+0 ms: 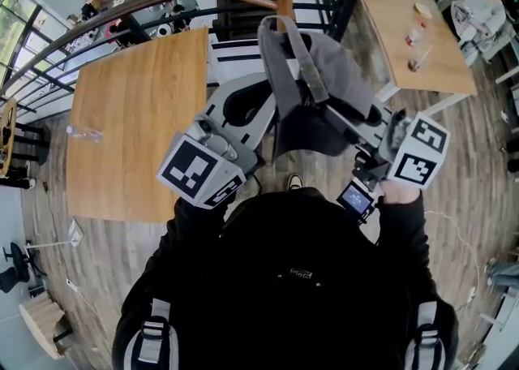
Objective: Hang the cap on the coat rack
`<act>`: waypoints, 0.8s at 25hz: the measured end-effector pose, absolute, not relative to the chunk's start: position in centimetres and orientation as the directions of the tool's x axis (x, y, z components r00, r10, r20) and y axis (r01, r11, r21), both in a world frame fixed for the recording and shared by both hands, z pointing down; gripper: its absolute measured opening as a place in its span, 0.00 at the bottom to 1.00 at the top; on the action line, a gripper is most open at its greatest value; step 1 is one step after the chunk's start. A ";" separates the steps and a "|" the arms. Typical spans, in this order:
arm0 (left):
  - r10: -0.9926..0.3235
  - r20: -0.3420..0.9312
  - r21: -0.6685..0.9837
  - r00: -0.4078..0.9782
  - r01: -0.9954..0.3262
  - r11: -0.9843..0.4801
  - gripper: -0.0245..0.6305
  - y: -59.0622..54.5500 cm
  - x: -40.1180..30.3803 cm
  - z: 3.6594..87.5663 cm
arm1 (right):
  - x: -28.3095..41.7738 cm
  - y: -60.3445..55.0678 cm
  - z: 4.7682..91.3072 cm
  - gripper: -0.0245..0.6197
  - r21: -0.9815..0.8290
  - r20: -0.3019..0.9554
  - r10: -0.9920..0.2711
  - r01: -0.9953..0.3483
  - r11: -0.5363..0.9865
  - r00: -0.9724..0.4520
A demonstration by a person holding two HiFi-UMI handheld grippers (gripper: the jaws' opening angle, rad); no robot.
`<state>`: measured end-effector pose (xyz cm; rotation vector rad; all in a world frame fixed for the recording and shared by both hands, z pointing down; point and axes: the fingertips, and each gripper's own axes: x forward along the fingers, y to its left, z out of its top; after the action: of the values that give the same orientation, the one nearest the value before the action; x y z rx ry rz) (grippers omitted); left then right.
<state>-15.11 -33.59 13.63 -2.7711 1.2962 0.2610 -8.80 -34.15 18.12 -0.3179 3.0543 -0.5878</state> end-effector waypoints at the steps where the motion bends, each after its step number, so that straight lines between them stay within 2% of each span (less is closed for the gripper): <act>1: -0.752 -0.193 -0.009 0.631 -0.767 -0.641 0.05 -33.8 -15.1 12.9 | -8.8 -34.4 17.3 0.08 -0.353 0.013 -0.199 -0.191 0.916 -0.980; 6: -0.746 -0.232 -0.052 0.624 -0.774 -0.631 0.05 -34.2 -15.2 11.0 | -9.0 -34.8 15.7 0.08 -0.308 -0.010 -0.200 -0.187 0.933 -0.980; 20: -0.773 -0.223 -0.063 0.594 -0.800 -0.597 0.05 -35.8 -16.2 8.7 | -10.0 -36.5 13.5 0.08 -0.318 -0.017 -0.182 -0.167 0.933 -0.983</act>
<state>-16.24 -35.81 8.68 -2.6628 1.3240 0.2587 -9.96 -36.53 13.46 -0.2744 3.0437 -0.4939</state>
